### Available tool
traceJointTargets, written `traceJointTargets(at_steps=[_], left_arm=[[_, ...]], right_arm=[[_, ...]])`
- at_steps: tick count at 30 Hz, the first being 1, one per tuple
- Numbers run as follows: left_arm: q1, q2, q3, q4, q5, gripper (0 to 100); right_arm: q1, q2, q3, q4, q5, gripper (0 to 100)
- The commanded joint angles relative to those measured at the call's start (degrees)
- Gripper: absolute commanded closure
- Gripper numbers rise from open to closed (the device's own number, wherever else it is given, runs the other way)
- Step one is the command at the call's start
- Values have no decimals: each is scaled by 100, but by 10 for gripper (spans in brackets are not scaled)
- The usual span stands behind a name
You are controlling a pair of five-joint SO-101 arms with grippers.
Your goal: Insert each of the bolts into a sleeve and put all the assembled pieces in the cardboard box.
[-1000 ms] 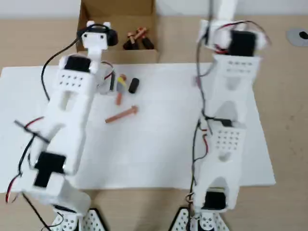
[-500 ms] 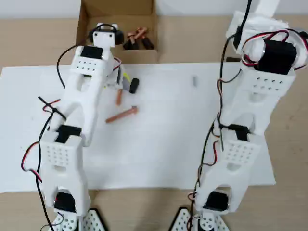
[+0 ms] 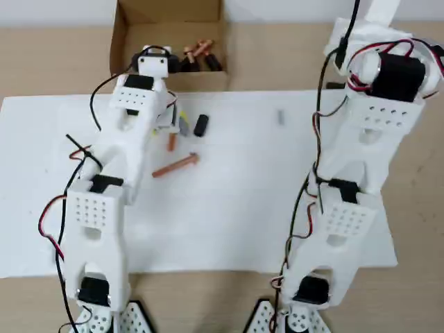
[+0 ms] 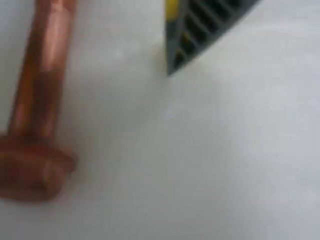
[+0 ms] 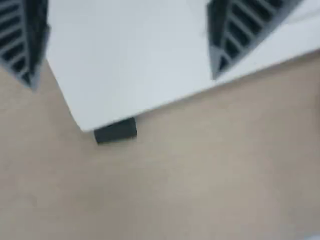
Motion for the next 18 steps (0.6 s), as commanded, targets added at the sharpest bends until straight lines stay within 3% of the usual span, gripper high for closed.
traceJointTargets(at_steps=[1,11,16,18], left_arm=[[-44,84,-510,-193,264,726],[0,1042,-1785,-334,1099,726],[0,1411,-2470,79,1134,731],[0,1516,-2664,264,1134,781]], right_arm=[[84,-382,189,97,-44,738],[84,-382,409,88,-44,738],[84,-382,409,88,-44,738],[84,-382,409,88,-44,738]])
